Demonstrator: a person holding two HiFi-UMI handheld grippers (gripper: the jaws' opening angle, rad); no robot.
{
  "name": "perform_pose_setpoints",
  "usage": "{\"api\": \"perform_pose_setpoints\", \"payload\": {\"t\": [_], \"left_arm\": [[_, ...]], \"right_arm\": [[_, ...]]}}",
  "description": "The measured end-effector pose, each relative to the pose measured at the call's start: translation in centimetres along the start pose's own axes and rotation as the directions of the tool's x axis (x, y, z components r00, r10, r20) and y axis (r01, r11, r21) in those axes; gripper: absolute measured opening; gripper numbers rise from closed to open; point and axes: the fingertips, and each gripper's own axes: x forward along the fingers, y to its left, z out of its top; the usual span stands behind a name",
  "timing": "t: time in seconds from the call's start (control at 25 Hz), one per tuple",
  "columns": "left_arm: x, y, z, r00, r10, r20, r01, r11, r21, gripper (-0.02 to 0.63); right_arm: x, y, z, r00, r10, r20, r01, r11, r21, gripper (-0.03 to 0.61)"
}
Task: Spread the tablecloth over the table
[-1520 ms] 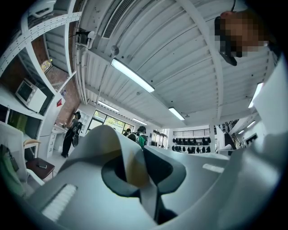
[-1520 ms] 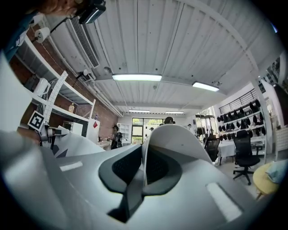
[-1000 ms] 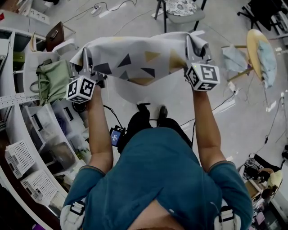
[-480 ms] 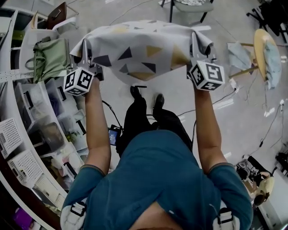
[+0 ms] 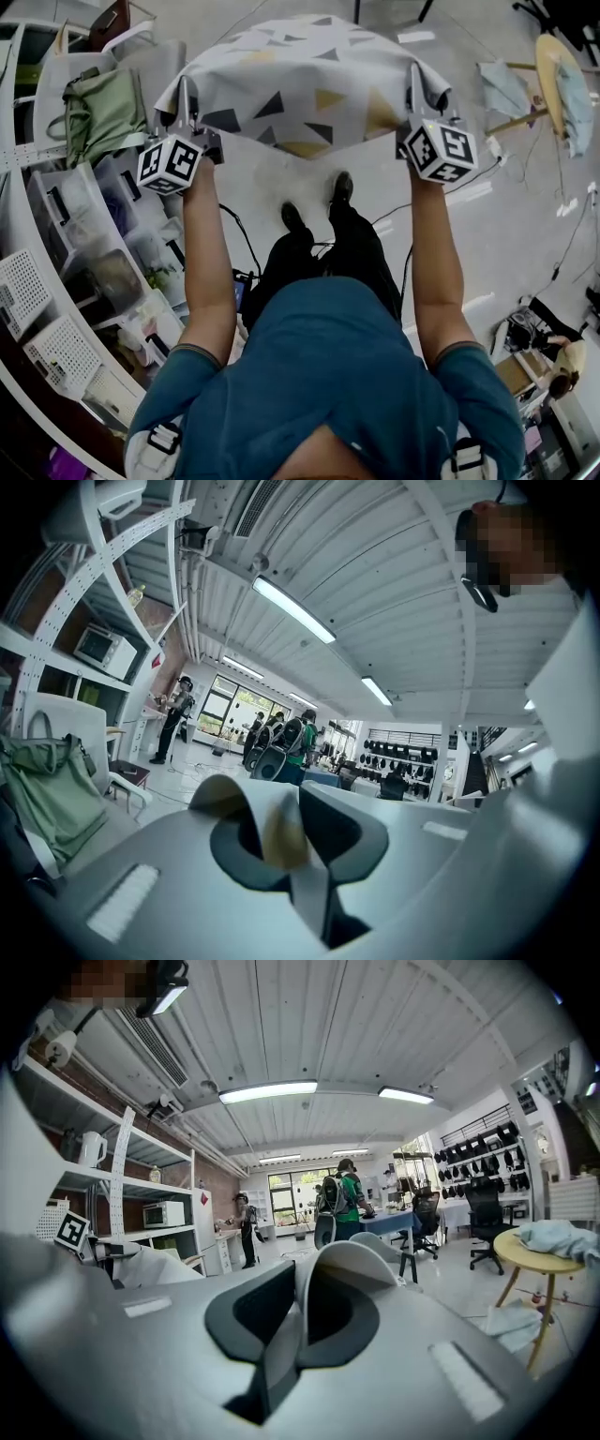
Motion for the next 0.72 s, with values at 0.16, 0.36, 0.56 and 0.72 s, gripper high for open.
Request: {"api": "perform_pose_setpoints", "payload": {"t": [0.16,0.36,0.56,0.72], "left_arm": [[-2.2,1.5,-1.9,0.998,-0.049,-0.034,0.048,0.998,-0.03,0.029],[-3.7,3.2,-4.8,0.993,-0.084,-0.078,0.079,0.995,-0.058,0.031],[-4.8,4.6,-8.3,0.992,-0.067,-0.104,0.059,0.995,-0.074,0.031],[-6.0,5.9,-11.4,0.993,-0.039,-0.116,0.028,0.995,-0.092,0.035]], "right_arm": [[-2.4,1.8,-2.7,0.998,-0.057,-0.013,0.057,0.998,0.016,0.02],[-3.9,2.8,-6.5,0.995,-0.099,-0.029,0.1,0.994,0.053,0.023],[-4.4,3.1,-9.9,0.991,-0.121,-0.054,0.123,0.992,0.034,0.028],[-4.6,3.5,-12.2,0.988,-0.137,-0.073,0.135,0.99,-0.032,0.031]]}}
